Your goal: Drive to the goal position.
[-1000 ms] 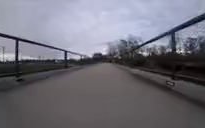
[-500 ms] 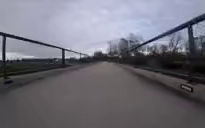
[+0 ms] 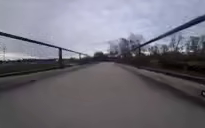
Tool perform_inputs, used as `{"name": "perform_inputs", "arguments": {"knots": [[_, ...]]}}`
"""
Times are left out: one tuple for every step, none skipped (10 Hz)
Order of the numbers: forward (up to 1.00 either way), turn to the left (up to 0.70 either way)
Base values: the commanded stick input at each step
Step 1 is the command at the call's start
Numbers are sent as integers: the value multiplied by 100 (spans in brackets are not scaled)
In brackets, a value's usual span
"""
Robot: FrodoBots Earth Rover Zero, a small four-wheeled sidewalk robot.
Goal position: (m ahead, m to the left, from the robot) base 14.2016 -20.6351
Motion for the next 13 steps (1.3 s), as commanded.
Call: {"name": "perform_inputs", "arguments": {"knots": [[100,0],[100,0],[100,0],[100,0],[100,0],[100,0],[100,0],[100,0],[100,0],[100,0],[100,0],[100,0],[100,0]]}}
